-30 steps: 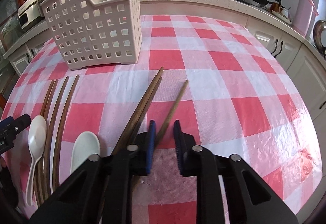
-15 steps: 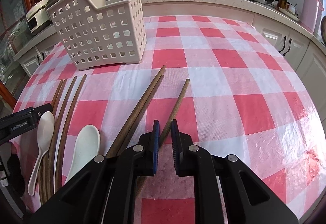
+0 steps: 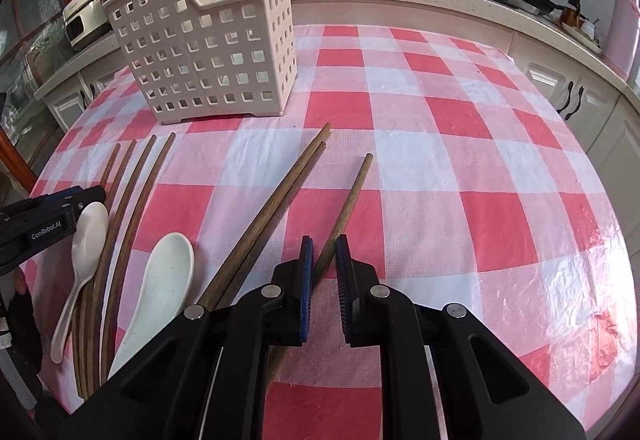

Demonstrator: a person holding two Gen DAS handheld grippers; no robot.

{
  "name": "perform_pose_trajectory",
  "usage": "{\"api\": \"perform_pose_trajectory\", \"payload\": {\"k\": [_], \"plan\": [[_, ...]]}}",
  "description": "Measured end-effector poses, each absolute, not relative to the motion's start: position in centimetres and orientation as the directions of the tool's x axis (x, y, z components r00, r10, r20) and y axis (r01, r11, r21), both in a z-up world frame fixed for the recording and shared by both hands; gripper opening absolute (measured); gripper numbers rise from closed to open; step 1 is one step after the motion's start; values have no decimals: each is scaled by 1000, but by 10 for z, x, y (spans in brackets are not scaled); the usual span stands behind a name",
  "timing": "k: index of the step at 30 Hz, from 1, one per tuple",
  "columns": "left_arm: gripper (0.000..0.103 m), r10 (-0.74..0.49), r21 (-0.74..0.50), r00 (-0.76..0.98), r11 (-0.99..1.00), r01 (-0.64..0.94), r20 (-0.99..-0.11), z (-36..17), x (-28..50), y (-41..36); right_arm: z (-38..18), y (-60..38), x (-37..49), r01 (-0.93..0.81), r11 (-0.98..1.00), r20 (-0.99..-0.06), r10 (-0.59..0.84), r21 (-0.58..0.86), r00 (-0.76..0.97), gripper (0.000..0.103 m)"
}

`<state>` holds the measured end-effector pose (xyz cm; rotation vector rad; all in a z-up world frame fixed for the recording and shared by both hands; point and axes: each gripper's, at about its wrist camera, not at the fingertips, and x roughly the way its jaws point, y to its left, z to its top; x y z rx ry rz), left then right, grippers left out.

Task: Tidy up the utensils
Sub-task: 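Grasp a wooden chopstick with the left tool while the right tool grasps another chopstick, then lift both held chopsticks upright and lower them into the white caddy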

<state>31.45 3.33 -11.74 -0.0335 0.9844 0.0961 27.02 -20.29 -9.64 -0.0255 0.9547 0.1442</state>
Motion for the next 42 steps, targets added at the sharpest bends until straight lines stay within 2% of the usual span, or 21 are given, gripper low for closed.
{"api": "perform_pose_trajectory", "payload": {"k": [3,4,8,18,30,42], "plan": [[13,39,12,562,999,-51,-827,-117,312,25,-97,-200,268,-146,989,-812,99,18,575,14],[10,27,6,564,999,-39,-825,-117,311,24,-97,-201,268,-147,989,-813,103,21,573,14],[7,-41,-54,575,999,-4,-817,-117,307,24,-97,-204,267,-153,987,-814,122,41,568,13],[6,-94,-105,634,994,21,-768,-100,293,30,-95,-214,266,-138,983,-800,180,122,572,9],[6,-125,-150,708,988,28,-695,-74,282,37,-61,-217,257,-144,977,-719,213,156,662,9],[6,-137,-138,784,988,66,-606,-40,259,35,-19,-211,239,-198,969,-613,246,146,751,9]]}}
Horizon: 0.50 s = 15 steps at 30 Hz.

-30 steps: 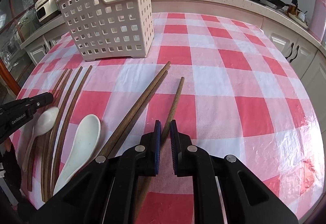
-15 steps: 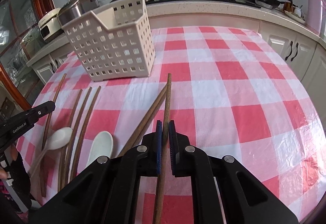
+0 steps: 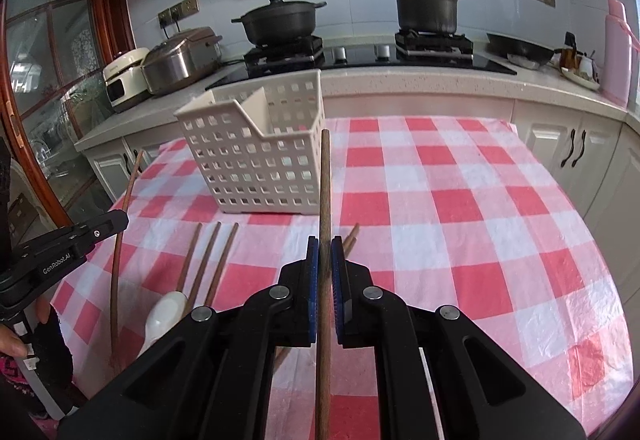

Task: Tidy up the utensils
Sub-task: 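Lift both held chopsticks upright and lower them into the white caddy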

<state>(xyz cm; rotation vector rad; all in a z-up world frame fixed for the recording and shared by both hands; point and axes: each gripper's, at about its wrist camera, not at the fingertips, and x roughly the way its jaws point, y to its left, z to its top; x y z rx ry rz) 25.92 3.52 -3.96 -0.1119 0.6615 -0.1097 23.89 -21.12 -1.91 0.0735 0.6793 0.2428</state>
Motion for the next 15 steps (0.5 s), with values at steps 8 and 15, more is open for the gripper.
{"api": "perform_pose_trajectory", "payload": {"k": [8,15], "plan": [[6,-144,-134,813,988,82,-564,-18,247,38,5,-207,229,-228,965,-553,261,130,791,9],[6,-131,-111,845,990,85,-518,0,236,36,18,-203,225,-241,963,-524,268,121,809,9]]}}
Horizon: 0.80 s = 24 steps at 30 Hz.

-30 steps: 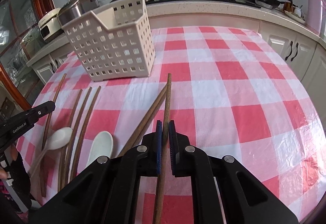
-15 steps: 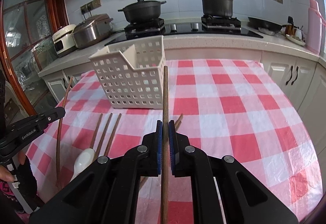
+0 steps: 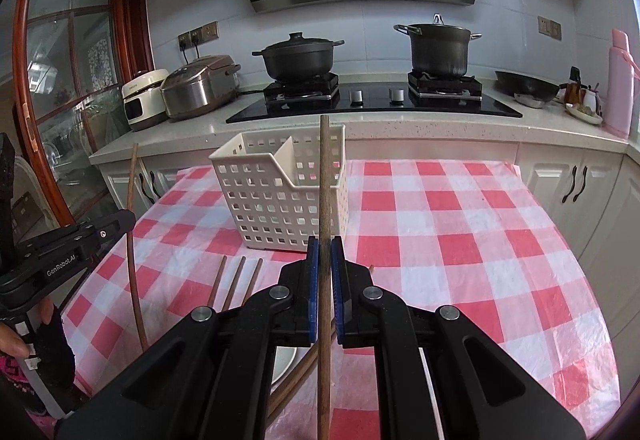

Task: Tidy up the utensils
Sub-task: 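Lift both held chopsticks upright and lower them into the white caddy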

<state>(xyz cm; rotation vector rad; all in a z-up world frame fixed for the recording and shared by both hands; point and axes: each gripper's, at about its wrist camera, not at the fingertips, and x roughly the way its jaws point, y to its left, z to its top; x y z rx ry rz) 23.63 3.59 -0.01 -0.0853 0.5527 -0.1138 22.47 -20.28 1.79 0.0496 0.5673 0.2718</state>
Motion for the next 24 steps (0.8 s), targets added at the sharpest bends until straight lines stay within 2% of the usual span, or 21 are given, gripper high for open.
{"api": "perform_pose_trajectory", "payload": {"k": [16,24], "plan": [[6,-128,-67,889,992,110,-440,43,232,29,57,-196,229,-251,966,-445,255,69,859,8],[6,-121,-51,921,993,110,-369,78,245,22,84,-194,245,-249,967,-384,250,54,889,8]]}}
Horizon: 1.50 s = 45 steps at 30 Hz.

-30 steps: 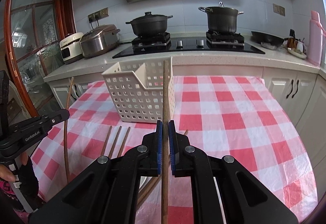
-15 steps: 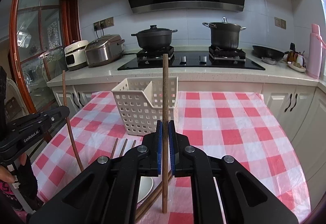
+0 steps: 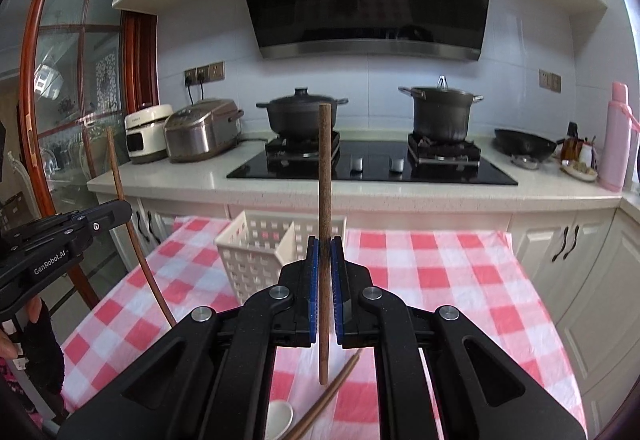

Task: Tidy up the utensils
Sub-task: 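Lift both held chopsticks upright and lower them into the white caddy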

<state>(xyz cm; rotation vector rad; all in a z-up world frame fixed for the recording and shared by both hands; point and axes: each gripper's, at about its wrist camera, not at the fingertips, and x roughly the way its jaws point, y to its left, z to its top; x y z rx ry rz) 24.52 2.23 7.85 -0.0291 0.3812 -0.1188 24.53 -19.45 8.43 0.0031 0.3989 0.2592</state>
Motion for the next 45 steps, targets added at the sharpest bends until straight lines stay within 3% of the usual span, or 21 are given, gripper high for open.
{"api": "perform_pose_trajectory", "payload": {"k": [10,19,24,35,42,44,45], "plan": [[6,-122,-25,961,993,119,-250,144,267,5,130,-184,277,-271,962,-278,268,29,923,8],[6,-85,-4,979,996,86,-186,186,312,-9,145,-180,324,-281,957,-242,289,68,926,8],[6,-78,-41,968,997,70,-240,163,349,-6,128,-175,344,-292,952,-282,305,88,910,8],[6,-138,-117,865,989,92,-483,87,403,2,77,-164,380,-323,933,-454,360,160,815,8],[6,-123,-117,838,991,71,-531,59,421,9,51,-163,407,-286,939,-512,345,192,787,9],[9,-112,-115,838,992,60,-533,57,425,11,48,-165,412,-273,943,-513,333,191,791,9],[16,-108,-117,838,992,53,-534,56,428,13,46,-165,416,-271,943,-516,332,193,790,9]]}}
